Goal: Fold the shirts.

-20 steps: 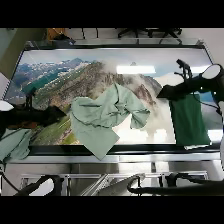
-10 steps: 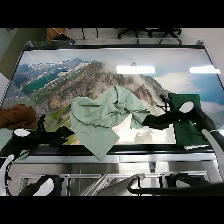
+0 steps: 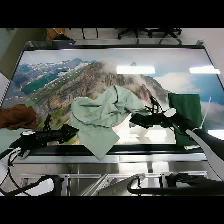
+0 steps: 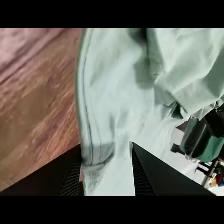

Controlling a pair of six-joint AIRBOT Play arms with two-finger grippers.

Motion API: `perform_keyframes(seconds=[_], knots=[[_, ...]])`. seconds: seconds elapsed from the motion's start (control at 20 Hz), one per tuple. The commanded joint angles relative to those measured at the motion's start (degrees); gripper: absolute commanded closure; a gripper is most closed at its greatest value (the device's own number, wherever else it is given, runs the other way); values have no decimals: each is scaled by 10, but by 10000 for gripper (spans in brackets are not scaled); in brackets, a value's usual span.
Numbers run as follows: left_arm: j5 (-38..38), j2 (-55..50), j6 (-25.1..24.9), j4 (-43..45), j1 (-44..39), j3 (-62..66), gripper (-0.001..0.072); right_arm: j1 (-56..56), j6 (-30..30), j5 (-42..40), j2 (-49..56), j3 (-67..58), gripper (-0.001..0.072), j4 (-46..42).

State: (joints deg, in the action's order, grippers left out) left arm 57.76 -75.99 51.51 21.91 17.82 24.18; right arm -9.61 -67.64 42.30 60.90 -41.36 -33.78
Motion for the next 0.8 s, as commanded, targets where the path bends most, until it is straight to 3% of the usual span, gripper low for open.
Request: perform_keyframes(seconds=[0.0,0.05,0.1,0.15,0.4,0.45,0.5,0.6,0.7,0.75], knots=[[12,-9,-22,-24,1,22,350,-4,60,-40,14,1,291,78],[12,-9,-22,-24,1,29,352,-4,64,-39,17,1,331,82],[12,-9,-22,-24,0,35,415,-4,64,-39,20,1,333,82],[12,-9,-24,-19,-6,40,587,-4,64,-39,23,1,333,82],[-20,-9,-30,-20,-78,57,608,-7,64,-34,34,1,358,86],[-32,-9,-30,-21,-93,58,627,-7,64,-33,35,1,357,85],[-41,-9,-30,-21,-108,58,689,-7,64,-33,37,1,359,86],[-50,-9,-30,-24,-126,58,690,-7,64,-33,41,1,561,86],[-46,-7,-30,-26,-130,59,690,-7,64,-33,43,1,685,86],[-43,-1,-30,-26,-129,58,691,-6,64,-34,42,1,696,86]])
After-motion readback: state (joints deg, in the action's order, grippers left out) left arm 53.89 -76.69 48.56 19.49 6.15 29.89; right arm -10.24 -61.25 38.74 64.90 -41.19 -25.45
